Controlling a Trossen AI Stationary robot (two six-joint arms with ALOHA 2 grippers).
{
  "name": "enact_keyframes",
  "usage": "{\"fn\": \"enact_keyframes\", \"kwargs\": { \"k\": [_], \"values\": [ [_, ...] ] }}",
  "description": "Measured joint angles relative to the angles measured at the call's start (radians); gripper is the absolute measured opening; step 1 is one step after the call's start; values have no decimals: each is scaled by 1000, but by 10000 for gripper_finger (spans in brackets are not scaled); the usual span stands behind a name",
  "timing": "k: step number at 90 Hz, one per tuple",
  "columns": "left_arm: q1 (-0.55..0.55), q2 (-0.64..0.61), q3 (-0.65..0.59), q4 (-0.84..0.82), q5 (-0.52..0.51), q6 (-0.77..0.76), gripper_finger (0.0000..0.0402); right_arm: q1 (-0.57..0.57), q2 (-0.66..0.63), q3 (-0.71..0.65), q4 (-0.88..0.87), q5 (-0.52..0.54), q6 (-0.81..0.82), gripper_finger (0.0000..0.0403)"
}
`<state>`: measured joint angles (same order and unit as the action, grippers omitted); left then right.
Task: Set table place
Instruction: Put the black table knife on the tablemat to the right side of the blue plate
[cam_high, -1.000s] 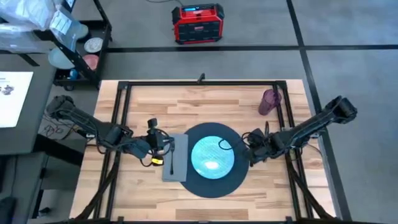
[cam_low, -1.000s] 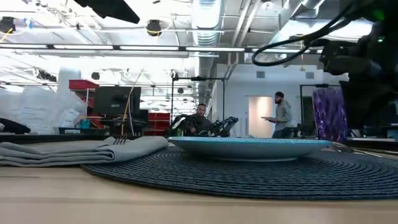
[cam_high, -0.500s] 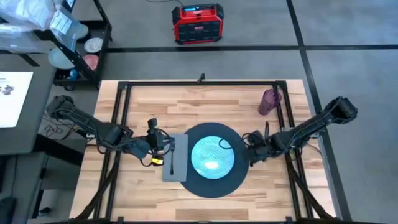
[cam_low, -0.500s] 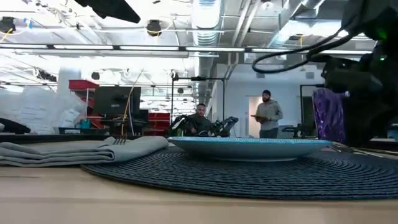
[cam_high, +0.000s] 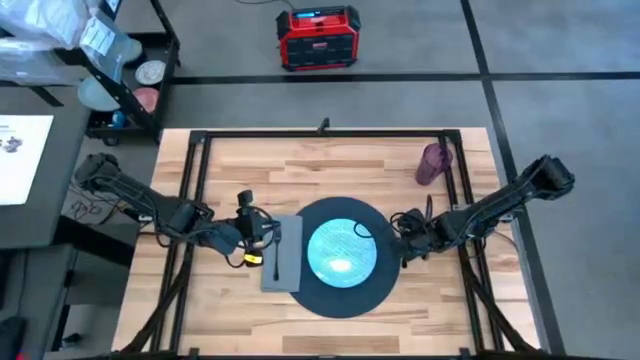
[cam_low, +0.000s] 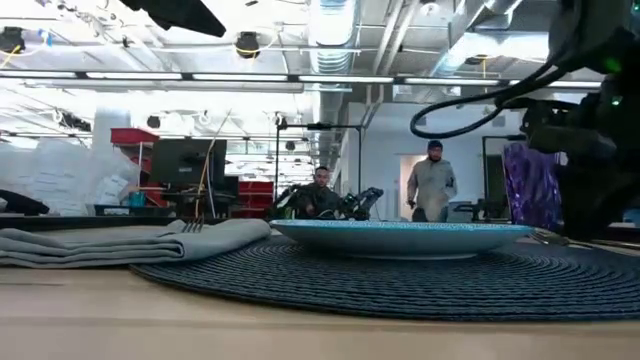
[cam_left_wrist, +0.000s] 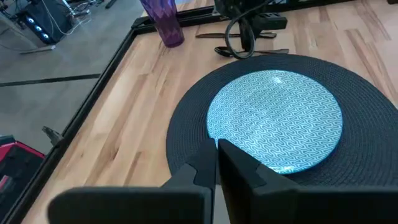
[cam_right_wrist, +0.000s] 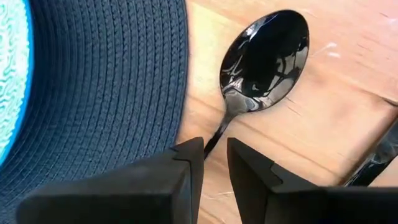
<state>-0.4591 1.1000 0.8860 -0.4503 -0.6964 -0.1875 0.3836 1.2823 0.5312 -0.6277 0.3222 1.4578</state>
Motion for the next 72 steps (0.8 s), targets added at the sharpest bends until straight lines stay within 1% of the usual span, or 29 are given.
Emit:
{"fn": "enact_keyframes", "kwargs": {
  "k": [13,27,62,72],
  "values": [
    [0,0,0,0,0,-3,0,-2,0,-11,11,-1,2,60],
    [0,0,0,-1,1,-6,0,-13,-4,-70,102,-1,8,60],
    [0,0,0,-3,1,-8,0,-13,-5,-71,109,6,-8,60],
    [0,0,0,-3,1,-8,0,-10,-23,-68,103,43,-7,60]
  ]
}}
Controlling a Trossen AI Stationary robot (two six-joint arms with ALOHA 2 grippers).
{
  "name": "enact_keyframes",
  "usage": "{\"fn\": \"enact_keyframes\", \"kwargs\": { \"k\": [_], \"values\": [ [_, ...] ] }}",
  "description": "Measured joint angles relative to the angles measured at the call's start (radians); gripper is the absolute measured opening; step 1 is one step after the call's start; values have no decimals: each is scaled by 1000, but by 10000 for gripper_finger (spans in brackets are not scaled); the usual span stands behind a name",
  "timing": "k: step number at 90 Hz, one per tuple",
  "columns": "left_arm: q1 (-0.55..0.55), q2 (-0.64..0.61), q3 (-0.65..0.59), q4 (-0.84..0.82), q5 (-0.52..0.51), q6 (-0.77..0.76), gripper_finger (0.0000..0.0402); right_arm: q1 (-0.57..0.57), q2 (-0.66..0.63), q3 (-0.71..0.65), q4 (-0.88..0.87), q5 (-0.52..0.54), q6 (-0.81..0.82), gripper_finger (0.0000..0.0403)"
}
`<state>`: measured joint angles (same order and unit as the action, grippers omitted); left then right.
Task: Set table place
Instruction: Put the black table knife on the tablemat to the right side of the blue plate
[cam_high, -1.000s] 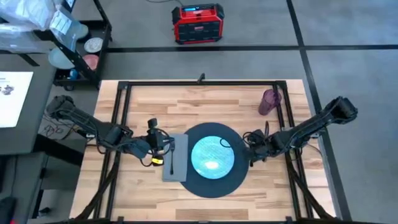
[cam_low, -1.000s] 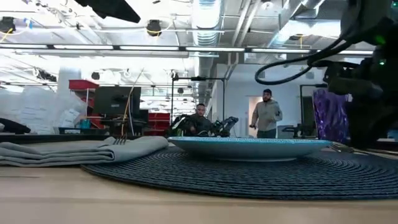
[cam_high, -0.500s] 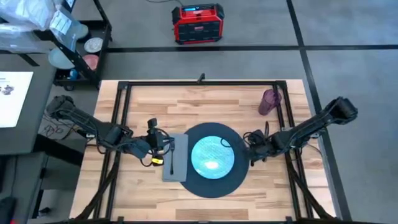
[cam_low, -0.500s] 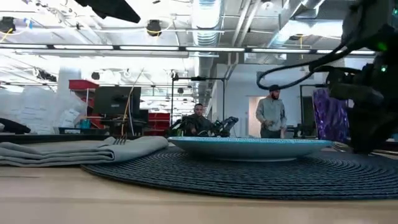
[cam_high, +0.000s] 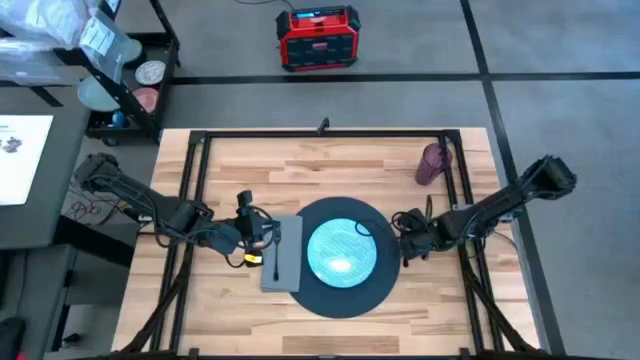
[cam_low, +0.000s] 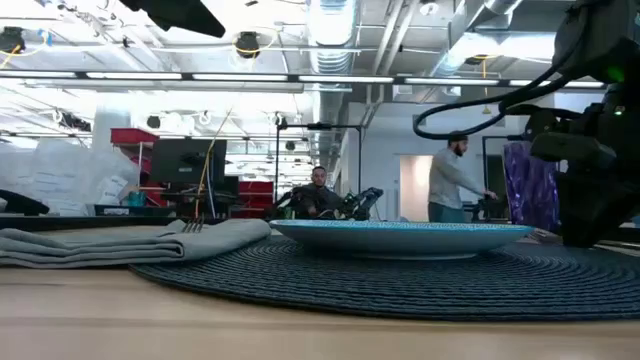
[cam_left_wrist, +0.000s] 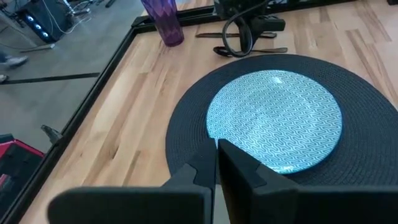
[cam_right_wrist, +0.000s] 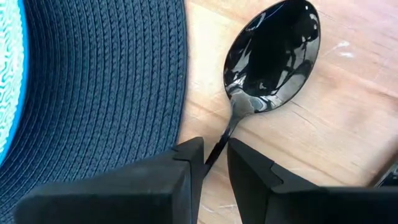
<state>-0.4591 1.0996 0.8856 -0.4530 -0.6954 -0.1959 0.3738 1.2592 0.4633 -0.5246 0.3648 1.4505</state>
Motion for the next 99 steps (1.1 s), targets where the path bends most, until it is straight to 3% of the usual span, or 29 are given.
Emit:
{"fn": "enact_keyframes", "kwargs": {
  "k": [13,32,46,68,99],
  "values": [
    [0,0,0,0,0,0,0,24,-57,51,-10,171,-30,60],
    [0,0,0,-1,0,0,0,15,-94,121,38,213,-170,60],
    [0,0,0,-1,0,0,0,5,-93,133,194,217,-282,60],
    [0,0,0,2,0,0,0,-24,-25,134,487,157,-438,60],
    [0,0,0,29,-1,16,0,-91,218,193,765,-25,-539,60]
  ]
}}
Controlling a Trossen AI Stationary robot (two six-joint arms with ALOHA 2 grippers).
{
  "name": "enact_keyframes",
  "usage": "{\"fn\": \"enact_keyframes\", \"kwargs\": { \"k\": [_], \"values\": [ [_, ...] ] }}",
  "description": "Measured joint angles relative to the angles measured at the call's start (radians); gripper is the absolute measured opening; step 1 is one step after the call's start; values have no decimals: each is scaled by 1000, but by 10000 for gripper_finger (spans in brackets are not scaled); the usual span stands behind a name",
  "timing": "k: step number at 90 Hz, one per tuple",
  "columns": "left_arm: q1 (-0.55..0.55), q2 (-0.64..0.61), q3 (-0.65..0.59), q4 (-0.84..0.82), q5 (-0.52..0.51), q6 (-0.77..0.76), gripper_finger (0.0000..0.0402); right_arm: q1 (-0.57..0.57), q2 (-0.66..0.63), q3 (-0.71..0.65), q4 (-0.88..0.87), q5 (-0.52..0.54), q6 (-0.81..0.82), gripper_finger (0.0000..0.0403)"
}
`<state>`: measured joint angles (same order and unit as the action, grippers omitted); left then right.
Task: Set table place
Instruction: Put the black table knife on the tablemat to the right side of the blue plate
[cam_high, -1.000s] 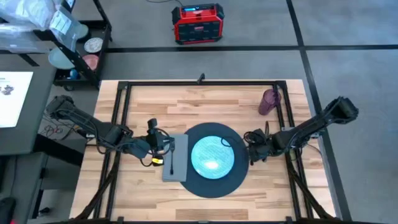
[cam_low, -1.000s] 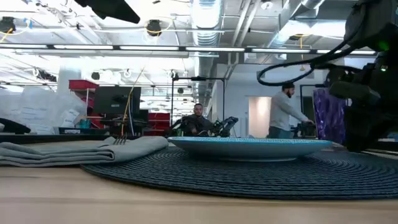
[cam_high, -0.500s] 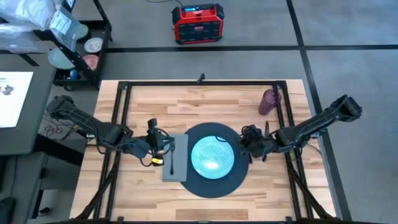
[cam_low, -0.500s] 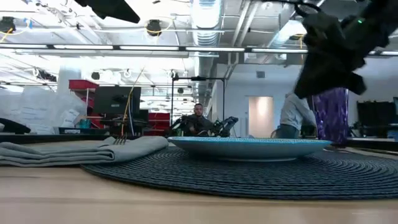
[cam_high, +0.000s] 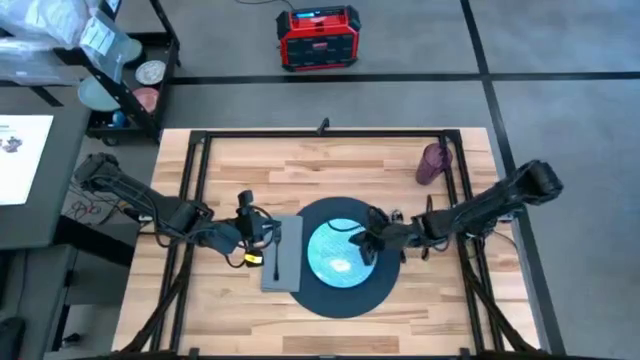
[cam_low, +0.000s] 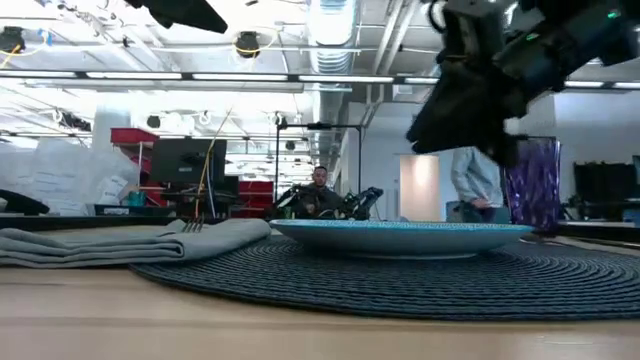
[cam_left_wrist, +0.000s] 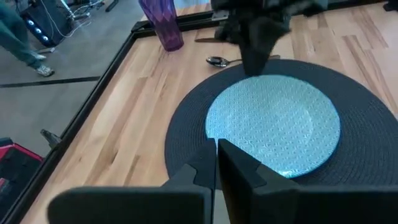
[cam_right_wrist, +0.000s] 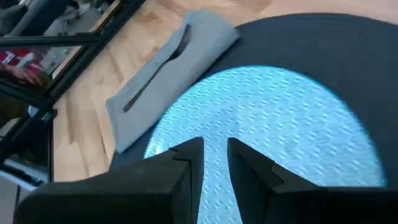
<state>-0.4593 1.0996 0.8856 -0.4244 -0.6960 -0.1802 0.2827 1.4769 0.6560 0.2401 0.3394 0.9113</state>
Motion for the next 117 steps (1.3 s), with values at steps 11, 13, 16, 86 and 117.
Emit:
{"fn": "enact_keyframes", "kwargs": {
  "k": [11,13,16,86,117],
  "values": [
    [0,0,0,3,0,7,0,-15,88,113,1,-59,-84,60],
    [0,0,0,8,0,11,0,-19,105,136,1,-71,-103,60],
    [0,0,0,19,0,19,0,-22,128,169,4,-90,-129,60],
    [-1,0,0,34,21,30,0,-100,452,511,-28,-314,-333,60],
    [-1,0,0,30,39,0,0,-93,453,511,-22,-314,-357,60]
  ]
}}
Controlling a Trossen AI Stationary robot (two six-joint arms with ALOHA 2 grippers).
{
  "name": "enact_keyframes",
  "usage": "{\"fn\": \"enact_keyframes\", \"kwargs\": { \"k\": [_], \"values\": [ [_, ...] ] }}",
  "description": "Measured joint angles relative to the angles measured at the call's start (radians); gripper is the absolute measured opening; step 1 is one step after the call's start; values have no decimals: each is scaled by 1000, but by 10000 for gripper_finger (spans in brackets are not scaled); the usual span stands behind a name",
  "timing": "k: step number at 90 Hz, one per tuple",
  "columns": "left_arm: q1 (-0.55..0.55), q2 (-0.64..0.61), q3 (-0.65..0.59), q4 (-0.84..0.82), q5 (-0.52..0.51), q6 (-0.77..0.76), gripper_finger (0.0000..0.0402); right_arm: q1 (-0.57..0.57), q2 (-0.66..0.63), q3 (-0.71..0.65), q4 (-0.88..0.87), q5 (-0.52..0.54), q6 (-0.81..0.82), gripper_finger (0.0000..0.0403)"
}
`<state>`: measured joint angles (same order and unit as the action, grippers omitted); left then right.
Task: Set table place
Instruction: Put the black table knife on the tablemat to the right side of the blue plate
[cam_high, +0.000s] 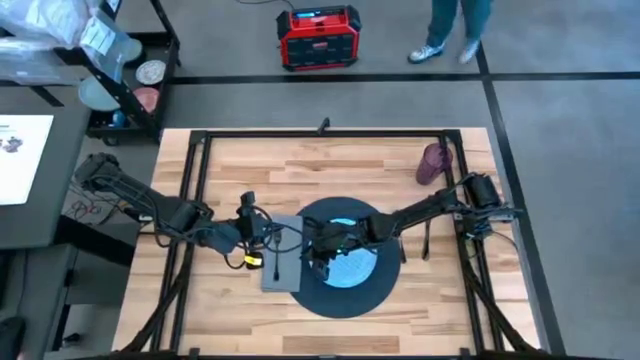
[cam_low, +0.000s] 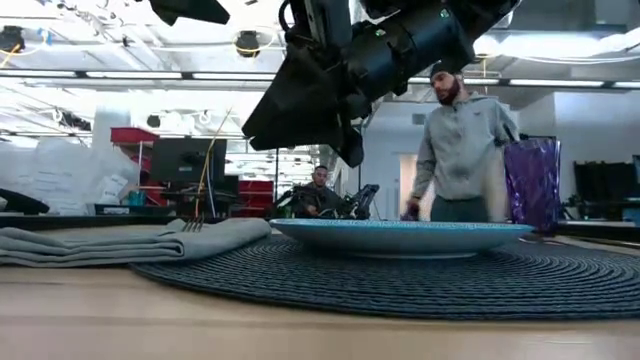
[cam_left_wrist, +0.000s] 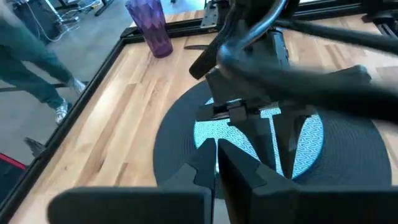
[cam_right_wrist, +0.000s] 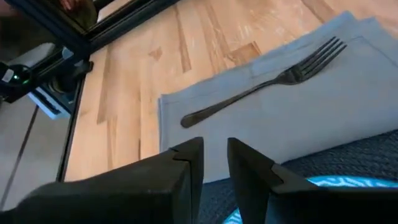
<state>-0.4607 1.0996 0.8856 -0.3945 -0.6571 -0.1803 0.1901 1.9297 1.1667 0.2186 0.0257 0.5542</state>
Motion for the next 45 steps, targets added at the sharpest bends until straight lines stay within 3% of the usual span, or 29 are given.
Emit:
{"fn": "enact_keyframes", "kwargs": {
  "k": [16,33,45],
  "values": [
    [0,0,0,-4,0,-4,0,-1,-2,0,-57,16,-4,60],
    [-1,0,0,-14,25,-11,0,7,-147,-72,-381,258,44,60],
    [-1,0,0,-17,27,-11,0,31,-307,-222,-425,354,139,60]
  ]
}}
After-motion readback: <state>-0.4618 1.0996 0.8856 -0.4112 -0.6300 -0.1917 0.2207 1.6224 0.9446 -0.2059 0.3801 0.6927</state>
